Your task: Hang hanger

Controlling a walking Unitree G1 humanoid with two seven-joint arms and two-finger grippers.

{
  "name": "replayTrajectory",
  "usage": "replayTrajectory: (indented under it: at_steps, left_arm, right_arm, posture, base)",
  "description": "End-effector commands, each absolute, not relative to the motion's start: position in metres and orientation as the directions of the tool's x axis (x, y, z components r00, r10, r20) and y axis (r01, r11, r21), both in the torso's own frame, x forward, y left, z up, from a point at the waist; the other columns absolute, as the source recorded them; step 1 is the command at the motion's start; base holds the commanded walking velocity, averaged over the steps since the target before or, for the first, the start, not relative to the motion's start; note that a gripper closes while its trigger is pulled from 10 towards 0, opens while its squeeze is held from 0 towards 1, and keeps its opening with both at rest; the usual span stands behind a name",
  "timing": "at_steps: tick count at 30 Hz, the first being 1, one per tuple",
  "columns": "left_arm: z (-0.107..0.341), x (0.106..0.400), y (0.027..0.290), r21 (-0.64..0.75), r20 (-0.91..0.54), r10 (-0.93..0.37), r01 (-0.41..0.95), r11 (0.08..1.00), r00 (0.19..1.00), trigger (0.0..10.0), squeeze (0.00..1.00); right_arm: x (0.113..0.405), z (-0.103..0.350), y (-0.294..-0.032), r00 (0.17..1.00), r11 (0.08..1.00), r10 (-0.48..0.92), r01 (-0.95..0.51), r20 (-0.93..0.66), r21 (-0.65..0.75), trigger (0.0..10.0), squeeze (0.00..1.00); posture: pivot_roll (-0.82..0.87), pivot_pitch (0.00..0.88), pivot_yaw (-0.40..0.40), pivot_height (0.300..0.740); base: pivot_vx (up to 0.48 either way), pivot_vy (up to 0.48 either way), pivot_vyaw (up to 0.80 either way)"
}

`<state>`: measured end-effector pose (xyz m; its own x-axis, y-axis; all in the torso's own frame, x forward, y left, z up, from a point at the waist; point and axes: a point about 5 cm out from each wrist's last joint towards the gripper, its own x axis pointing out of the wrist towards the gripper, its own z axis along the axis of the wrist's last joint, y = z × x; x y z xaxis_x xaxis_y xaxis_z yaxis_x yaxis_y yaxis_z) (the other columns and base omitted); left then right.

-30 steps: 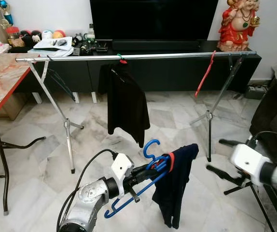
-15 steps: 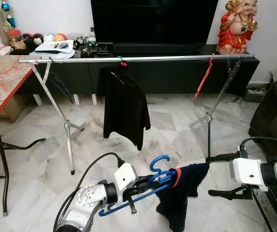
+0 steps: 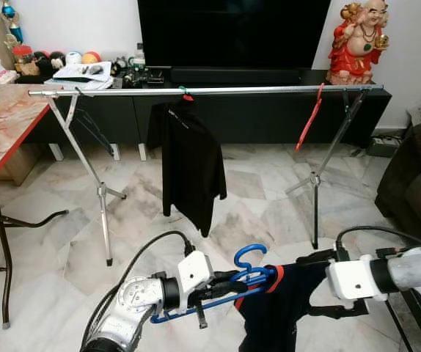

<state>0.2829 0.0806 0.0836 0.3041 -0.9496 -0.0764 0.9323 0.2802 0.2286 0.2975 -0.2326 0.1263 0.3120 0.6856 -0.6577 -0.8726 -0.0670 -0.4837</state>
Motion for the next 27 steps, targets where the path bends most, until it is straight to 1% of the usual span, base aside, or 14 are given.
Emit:
replayTrajectory:
  at_steps: [1,6,8,13,18,20,21,22,23,24,25,27]
  left_arm:
    - [0.097,0.285,0.074,0.296,-0.059,-0.963,0.926,0.233,0.261,10.0,0.00]
    - [0.099,0.283,0.074,0.319,-0.081,-0.968,0.926,0.200,0.237,10.0,0.00]
    - [0.099,0.283,0.074,0.319,-0.081,-0.968,0.926,0.200,0.237,10.0,0.00]
    - [0.103,0.282,0.073,0.347,-0.095,-0.973,0.923,0.167,0.212,10.0,0.00]
    - [0.107,0.282,0.072,0.356,-0.094,-0.975,0.921,0.156,0.201,10.0,0.00]
    - [0.107,0.282,0.072,0.356,-0.094,-0.975,0.921,0.156,0.201,10.0,0.00]
    - [0.110,0.282,0.070,0.371,-0.090,-0.978,0.918,0.142,0.187,10.0,0.00]
    - [0.111,0.282,0.069,0.376,-0.089,-0.979,0.916,0.136,0.182,10.0,0.00]
    - [0.111,0.282,0.069,0.376,-0.089,-0.979,0.916,0.136,0.182,10.0,0.00]
    - [0.112,0.282,0.068,0.380,-0.088,-0.980,0.915,0.131,0.177,10.0,0.00]
    - [0.114,0.282,0.067,0.385,-0.089,-0.982,0.915,0.122,0.168,10.0,0.00]
    - [0.114,0.282,0.066,0.386,-0.090,-0.982,0.915,0.119,0.165,10.0,0.00]
  right_arm:
    - [0.303,0.132,-0.230,0.340,-0.065,0.689,-0.850,-0.640,-0.523,10.0,0.00]
    - [0.306,0.130,-0.225,0.344,-0.067,0.697,-0.843,-0.630,-0.534,10.0,0.00]
    - [0.306,0.130,-0.225,0.344,-0.067,0.697,-0.843,-0.630,-0.534,10.0,0.00]
    - [0.305,0.120,-0.220,0.307,-0.089,0.695,-0.861,-0.650,-0.501,10.0,0.00]
    - [0.304,0.115,-0.220,0.275,-0.093,0.693,-0.883,-0.667,-0.460,10.0,0.00]
    - [0.304,0.115,-0.220,0.275,-0.093,0.693,-0.883,-0.667,-0.460,10.0,0.00]
    - [0.302,0.112,-0.218,0.246,-0.085,0.705,-0.902,-0.665,-0.424,9.3,0.00]
    - [0.302,0.111,-0.218,0.235,-0.085,0.710,-0.907,-0.664,-0.412,7.9,0.00]
    - [0.302,0.111,-0.218,0.235,-0.085,0.710,-0.907,-0.664,-0.412,7.9,0.00]
    - [0.301,0.111,-0.217,0.230,-0.086,0.712,-0.910,-0.664,-0.406,2.4,0.00]
    - [0.301,0.111,-0.216,0.224,-0.080,0.721,-0.914,-0.656,-0.399,0.0,0.00]
    - [0.302,0.111,-0.216,0.223,-0.076,0.724,-0.915,-0.652,-0.397,0.0,0.00]
  posture:
    - [-0.03,0.031,-0.041,0.740]
    - [-0.03,0.036,-0.042,0.740]
    - [-0.03,0.036,-0.042,0.740]
    - [-0.02,0.039,-0.043,0.740]
    - [-0.02,0.039,-0.043,0.740]
    - [-0.02,0.039,-0.043,0.740]
    - [-0.01,0.043,-0.044,0.740]
    - [-0.01,0.043,-0.044,0.740]
    - [-0.01,0.043,-0.044,0.740]
    - [-0.01,0.043,-0.044,0.740]
    - [-0.01,0.045,-0.043,0.740]
    - [-0.01,0.045,-0.043,0.740]
  base:
    - [0.000,0.000,0.00]
    - [0.000,0.000,0.00]
    - [0.000,0.000,0.00]
    - [0.000,0.000,0.00]
    - [0.000,0.000,0.00]
    - [0.000,0.000,0.00]
    - [0.000,0.000,0.00]
    - [0.000,0.000,0.00]
    - [0.000,0.000,0.00]
    - [0.000,0.000,0.00]
    - [0.000,0.000,0.00]
    - [0.000,0.000,0.00]
